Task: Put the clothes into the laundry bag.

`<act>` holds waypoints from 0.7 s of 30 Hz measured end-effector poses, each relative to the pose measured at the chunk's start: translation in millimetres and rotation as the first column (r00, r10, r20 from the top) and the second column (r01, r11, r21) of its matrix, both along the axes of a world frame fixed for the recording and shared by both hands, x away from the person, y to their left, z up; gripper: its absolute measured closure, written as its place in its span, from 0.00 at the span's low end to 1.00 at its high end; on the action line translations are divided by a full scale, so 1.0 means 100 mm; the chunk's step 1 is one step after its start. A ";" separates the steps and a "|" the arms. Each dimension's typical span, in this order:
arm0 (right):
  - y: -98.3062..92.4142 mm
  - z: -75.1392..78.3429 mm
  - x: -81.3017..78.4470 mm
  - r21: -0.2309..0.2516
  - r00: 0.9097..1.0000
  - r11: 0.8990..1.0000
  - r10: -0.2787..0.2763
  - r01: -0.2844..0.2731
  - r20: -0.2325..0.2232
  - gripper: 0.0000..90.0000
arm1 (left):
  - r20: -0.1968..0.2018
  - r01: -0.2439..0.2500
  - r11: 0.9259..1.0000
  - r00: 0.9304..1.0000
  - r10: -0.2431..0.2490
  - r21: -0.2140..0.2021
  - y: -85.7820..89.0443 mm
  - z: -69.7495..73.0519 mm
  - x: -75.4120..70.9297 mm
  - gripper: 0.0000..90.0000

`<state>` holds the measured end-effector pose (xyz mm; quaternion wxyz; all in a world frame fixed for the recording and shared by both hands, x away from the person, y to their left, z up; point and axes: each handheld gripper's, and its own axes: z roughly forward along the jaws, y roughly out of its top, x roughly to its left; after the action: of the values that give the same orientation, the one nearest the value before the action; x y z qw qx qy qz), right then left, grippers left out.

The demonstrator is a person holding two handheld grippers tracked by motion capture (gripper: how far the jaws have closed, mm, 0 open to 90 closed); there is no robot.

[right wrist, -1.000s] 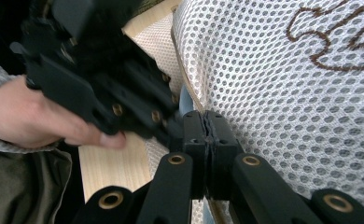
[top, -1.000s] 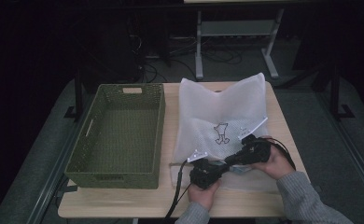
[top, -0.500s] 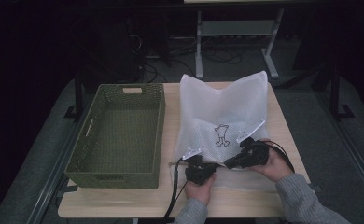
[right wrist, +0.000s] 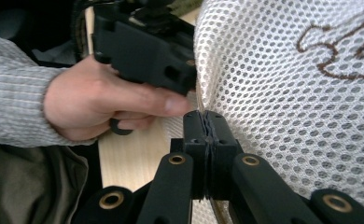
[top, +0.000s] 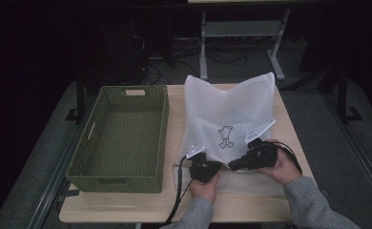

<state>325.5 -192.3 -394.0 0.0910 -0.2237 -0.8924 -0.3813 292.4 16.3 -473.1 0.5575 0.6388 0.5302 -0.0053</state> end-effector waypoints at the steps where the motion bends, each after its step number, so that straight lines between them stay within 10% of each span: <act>1: 0.00 -0.02 0.01 -0.008 1.000 1.000 -0.003 0.003 -0.004 0.98 | -0.001 0.007 1.000 1.000 -0.007 0.002 0.00 -0.02 -0.02 0.93; 9: 0.00 -0.08 0.04 -0.026 1.000 1.000 -0.017 0.016 -0.010 0.98 | -0.020 0.064 0.997 0.998 -0.063 0.046 -0.02 -0.13 -0.21 0.52; 14: 0.02 -0.07 0.03 -0.026 1.000 1.000 -0.018 0.018 -0.008 0.98 | -0.062 0.083 0.996 0.995 -0.080 0.041 -0.15 -0.17 -0.11 0.66; 16: 0.01 -0.06 0.00 -0.024 1.000 1.000 -0.015 0.015 -0.002 0.98 | -0.045 0.048 0.999 0.998 -0.048 0.007 -0.14 -0.16 -0.04 0.84; 21: -0.02 0.02 -0.02 0.028 1.000 1.000 -0.005 0.005 -0.002 0.98 | 0.032 0.001 0.998 1.000 0.001 -0.068 -0.12 0.04 0.02 0.87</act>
<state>323.6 -194.3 -392.3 0.0941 -0.2249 -0.8862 -0.3939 294.3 3.9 -469.3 0.5872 0.6195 0.5207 -0.0133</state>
